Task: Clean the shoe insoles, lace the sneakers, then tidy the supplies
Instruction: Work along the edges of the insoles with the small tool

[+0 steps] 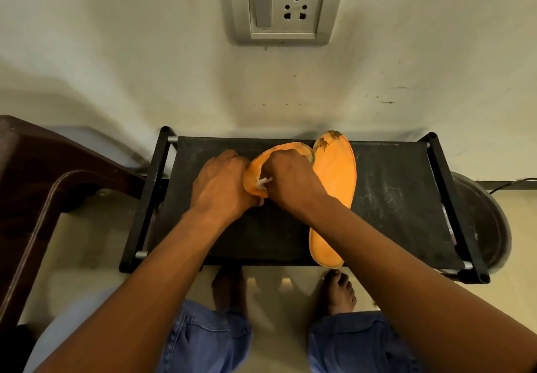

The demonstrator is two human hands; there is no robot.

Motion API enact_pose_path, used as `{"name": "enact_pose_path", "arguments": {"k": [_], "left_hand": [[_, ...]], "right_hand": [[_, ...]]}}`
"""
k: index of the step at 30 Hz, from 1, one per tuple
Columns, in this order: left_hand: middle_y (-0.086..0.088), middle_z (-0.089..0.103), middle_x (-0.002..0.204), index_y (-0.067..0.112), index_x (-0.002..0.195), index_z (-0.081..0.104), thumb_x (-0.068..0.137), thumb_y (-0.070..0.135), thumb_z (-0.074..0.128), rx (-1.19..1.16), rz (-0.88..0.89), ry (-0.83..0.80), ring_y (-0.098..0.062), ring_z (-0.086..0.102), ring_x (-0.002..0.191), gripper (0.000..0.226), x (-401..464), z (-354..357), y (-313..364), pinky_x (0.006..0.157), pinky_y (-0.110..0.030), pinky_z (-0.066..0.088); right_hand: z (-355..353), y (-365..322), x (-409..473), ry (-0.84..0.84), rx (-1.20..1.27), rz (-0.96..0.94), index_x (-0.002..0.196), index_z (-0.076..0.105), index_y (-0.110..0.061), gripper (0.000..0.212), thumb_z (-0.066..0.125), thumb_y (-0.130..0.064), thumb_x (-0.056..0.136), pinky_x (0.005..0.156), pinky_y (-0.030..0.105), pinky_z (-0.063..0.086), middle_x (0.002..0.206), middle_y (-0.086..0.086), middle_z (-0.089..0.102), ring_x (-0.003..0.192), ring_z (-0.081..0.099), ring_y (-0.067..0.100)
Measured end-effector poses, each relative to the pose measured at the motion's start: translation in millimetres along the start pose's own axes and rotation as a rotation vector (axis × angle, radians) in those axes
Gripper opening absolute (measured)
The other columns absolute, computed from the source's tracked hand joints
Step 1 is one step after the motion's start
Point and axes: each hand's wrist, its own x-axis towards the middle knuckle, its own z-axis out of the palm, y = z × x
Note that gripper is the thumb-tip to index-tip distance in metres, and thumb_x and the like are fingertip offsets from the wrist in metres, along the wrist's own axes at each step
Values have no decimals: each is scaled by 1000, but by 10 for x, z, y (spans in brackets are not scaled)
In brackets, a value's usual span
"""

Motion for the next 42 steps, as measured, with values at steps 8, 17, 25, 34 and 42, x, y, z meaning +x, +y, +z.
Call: {"name": "enact_pose_path", "arguments": {"k": [8, 17, 25, 34, 42], "left_hand": [[-2, 64, 113, 24, 108, 73, 57, 54, 91, 2, 6, -5, -24, 63, 99, 62, 5, 10, -10, 79, -31, 48], [-2, 63, 106, 25, 100, 72, 57, 56, 88, -8, -12, 9, -26, 64, 94, 56, 23, 29, 4, 71, -34, 48], [-5, 64, 116, 23, 114, 71, 59, 52, 91, 3, 1, -29, -25, 63, 104, 65, 6, -8, -2, 81, -33, 48], [-3, 64, 106, 24, 103, 71, 58, 57, 88, 5, -15, -5, -23, 64, 93, 58, 19, 15, 20, 75, -34, 50], [-5, 63, 118, 23, 117, 68, 57, 54, 91, 24, -17, -49, -26, 62, 104, 71, 4, -40, 32, 86, -38, 53]], "right_hand": [[-81, 253, -3, 201, 30, 194, 111, 74, -7, 23, 66, -5, 90, 84, 28, 49, 111, 12, 68, 101, 64, 24], [54, 7, -124, 43, 20, 18, 100, 75, -10, 15, 72, -16, 87, 76, 26, 42, 101, 8, 68, 96, 64, 23], [-113, 317, -45, 218, 46, 239, 108, 75, -8, 21, 65, -4, 90, 83, 30, 51, 109, 12, 70, 98, 65, 25], [23, 116, 11, -121, 3, 140, 119, 72, -13, 27, 68, -17, 93, 90, 30, 52, 117, 9, 69, 105, 64, 22], [-100, 465, -17, 339, 381, 178, 93, 77, -8, 13, 71, -10, 82, 65, 30, 52, 88, 8, 73, 79, 65, 21]]}}
